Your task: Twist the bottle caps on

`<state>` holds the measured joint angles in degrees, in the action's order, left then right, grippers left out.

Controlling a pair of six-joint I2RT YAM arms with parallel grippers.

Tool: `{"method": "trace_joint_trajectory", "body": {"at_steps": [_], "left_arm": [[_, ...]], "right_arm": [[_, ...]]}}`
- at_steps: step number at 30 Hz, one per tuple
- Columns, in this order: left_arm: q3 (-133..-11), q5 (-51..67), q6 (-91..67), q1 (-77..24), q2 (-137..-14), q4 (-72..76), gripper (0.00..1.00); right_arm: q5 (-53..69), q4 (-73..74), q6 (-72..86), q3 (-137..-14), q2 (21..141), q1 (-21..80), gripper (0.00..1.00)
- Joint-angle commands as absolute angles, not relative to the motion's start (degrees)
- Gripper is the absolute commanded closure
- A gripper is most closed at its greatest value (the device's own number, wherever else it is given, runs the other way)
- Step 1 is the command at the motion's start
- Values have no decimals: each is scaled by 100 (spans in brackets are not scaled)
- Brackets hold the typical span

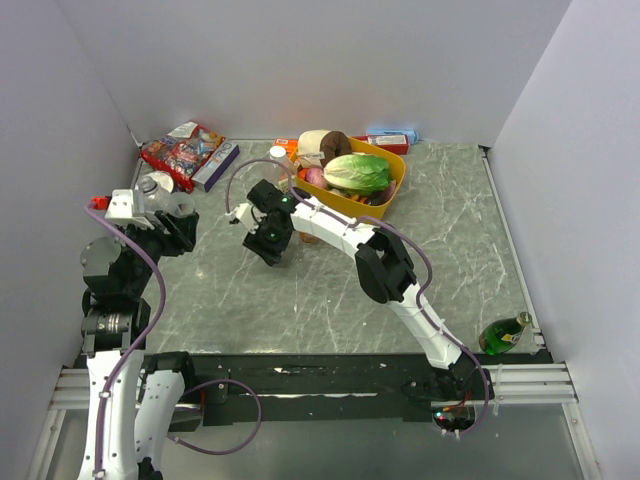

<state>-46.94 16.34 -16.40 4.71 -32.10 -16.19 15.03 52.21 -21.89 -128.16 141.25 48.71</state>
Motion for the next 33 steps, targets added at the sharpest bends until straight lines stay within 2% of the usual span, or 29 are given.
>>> {"method": "trace_joint_trajectory", "body": {"at_steps": [1,12,16,24,28,30,33], "left_arm": [[-4658,1775,-1819,501,-3190,-1432,99],[-4570,1863,-1872,518,-3217,-1389,99],[-4553,1881,-1863,510,-3234,-1389,99],[-4483,1977,-1811,519,-3243,-1389,99],[-4246,2433,-1504,518,-3217,-1310,99],[-4096,3065,-1128,510,-3225,-1248,99],[-3815,4091,-574,518,-3357,-1099,99]], "right_arm": [[1380,5124,-2153,-12990,14203,4825,39],[1380,5142,-2197,-12973,14335,4834,42],[1354,5133,-2224,-13008,14396,4834,45],[1406,5107,-2461,-12859,14291,4843,58],[1529,5098,-2672,-12474,13705,4843,63],[1651,5037,-2847,-12122,13274,4851,65],[2038,4659,-3146,-10919,12053,4869,67]]}}
